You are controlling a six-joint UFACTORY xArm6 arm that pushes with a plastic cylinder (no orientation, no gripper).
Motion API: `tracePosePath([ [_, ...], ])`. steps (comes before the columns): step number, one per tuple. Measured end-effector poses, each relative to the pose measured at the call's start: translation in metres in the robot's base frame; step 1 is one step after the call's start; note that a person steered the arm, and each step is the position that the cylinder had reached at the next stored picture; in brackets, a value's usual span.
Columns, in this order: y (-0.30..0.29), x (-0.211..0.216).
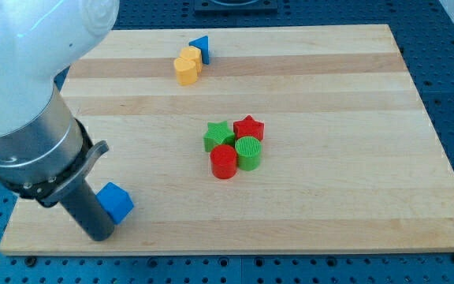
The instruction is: Push the blue cube towards the line of blocks
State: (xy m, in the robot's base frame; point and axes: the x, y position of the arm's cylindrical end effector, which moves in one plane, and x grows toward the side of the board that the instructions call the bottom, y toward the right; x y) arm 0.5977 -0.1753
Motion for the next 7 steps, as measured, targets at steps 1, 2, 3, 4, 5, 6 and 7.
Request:
tracePosePath([
  [1, 0.003, -0.038],
  [2, 0.021, -0.072],
  [3, 0.038, -0.101],
  [4, 0.05, -0.131],
  [5, 0.063, -0.167],
  [6, 0.084, -0.196],
  [7, 0.112, -0.219],
])
